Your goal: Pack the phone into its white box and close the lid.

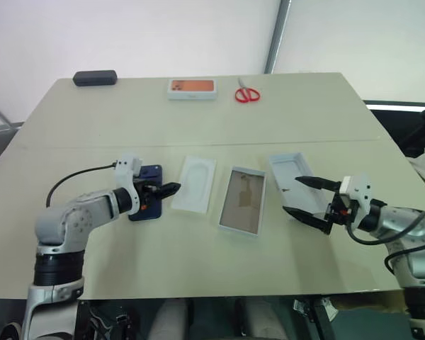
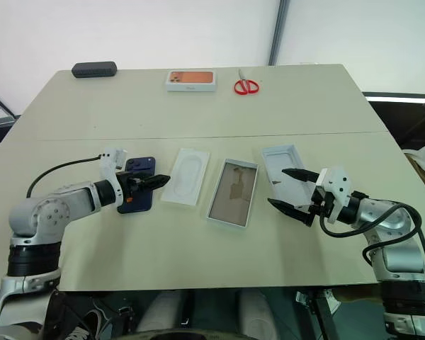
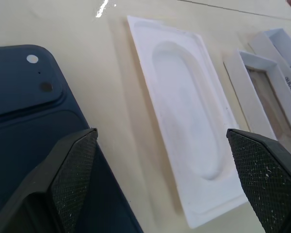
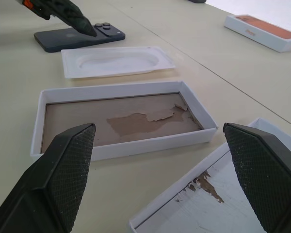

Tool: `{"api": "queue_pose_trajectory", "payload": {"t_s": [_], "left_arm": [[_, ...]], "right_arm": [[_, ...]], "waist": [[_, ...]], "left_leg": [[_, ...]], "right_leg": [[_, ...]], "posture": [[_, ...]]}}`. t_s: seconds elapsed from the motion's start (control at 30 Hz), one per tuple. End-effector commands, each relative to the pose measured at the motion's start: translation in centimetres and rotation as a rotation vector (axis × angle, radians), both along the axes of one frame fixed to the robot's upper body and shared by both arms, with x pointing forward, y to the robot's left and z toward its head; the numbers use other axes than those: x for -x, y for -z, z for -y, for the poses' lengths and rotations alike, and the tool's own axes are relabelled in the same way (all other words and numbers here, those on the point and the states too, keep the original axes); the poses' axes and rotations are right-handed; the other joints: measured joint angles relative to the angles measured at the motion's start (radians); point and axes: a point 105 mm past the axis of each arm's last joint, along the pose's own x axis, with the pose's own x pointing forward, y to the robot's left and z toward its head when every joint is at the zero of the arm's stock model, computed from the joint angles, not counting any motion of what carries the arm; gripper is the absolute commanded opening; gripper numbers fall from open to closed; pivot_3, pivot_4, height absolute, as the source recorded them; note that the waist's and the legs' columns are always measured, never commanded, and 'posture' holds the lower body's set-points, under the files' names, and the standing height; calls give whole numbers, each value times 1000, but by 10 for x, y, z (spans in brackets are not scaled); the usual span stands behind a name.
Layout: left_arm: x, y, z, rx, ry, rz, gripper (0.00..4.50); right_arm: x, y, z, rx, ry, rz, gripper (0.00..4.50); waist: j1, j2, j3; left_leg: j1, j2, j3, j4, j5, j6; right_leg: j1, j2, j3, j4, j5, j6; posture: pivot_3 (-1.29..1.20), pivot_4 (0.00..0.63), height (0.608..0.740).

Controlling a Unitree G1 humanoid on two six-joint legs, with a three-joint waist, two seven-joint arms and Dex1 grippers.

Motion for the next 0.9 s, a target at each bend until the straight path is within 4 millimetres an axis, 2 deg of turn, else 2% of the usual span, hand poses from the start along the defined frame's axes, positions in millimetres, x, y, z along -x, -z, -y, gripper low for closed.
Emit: {"api": "queue_pose_trajectory", "payload": {"t_s": [0.03, 0.2, 0.37, 0.67, 0.9], "left_arm": [[-11, -5, 0, 41, -41, -13, 4500], [-24, -11, 15, 111, -35, -50, 4500], [-21, -1, 22, 100, -8, -120, 4500], [-23, 5, 32, 193, -8, -230, 4500], [-22, 12, 35, 178, -3, -247, 4500]], "right_arm": [[1, -9, -6, -12, -14, 45, 4408], [1, -9, -11, -23, -9, 56, 4408], [3, -14, -20, 3, -49, 85, 4408], [1, -19, -22, 4, -45, 102, 4408], [0, -23, -28, 7, -55, 121, 4408]], "waist": [[2, 0, 0], [3, -1, 1], [-3, -1, 1], [1, -1, 1], [2, -1, 1]], "left_leg": [[0, 0, 0, 0, 0, 0], [0, -1, 0, 1, 0, 0], [0, -1, 0, 1, 0, 0], [0, -1, 0, 2, 0, 0], [0, -1, 0, 2, 0, -1]], "right_leg": [[0, 0, 0, 0, 0, 0], [1, 0, 0, 0, 0, 1], [0, 0, 0, 0, 0, 1], [1, 0, 0, 0, 1, 2], [1, -1, 0, -1, 1, 2]], "posture": [[0, 150, 740], [0, 150, 740], [0, 150, 740], [0, 150, 740], [0, 150, 740]]}}
